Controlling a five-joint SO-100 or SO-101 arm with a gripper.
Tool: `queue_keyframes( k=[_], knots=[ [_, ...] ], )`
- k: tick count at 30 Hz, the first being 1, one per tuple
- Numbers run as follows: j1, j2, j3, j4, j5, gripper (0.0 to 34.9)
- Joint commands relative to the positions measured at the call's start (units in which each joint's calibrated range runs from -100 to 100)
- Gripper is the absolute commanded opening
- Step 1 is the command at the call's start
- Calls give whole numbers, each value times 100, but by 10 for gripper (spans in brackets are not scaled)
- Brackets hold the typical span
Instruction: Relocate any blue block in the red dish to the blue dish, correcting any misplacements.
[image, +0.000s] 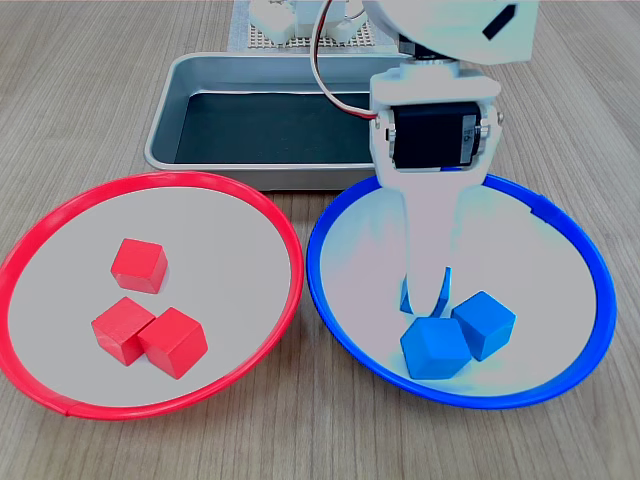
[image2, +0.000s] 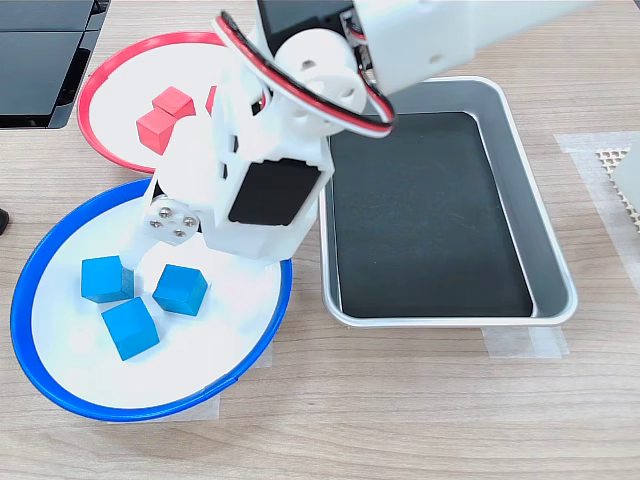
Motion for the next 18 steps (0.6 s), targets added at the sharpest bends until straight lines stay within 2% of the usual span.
queue_keyframes(
  k=[1, 4, 8, 10, 12, 13, 15, 18],
  knots=[
    [63, -336, -296, 159, 78, 201],
    [110, -805, -178, 250, 239, 176],
    [148, -1666, 414, 102, 498, 127],
    [167, -2135, 851, -113, 601, 82],
    [261, -2656, 1424, -518, 694, 17],
    [336, -2954, 1797, -815, 703, 4],
    [496, -3543, 2580, -1409, 684, 3],
    [628, -4361, 3554, -1772, 703, 3]
  ],
)
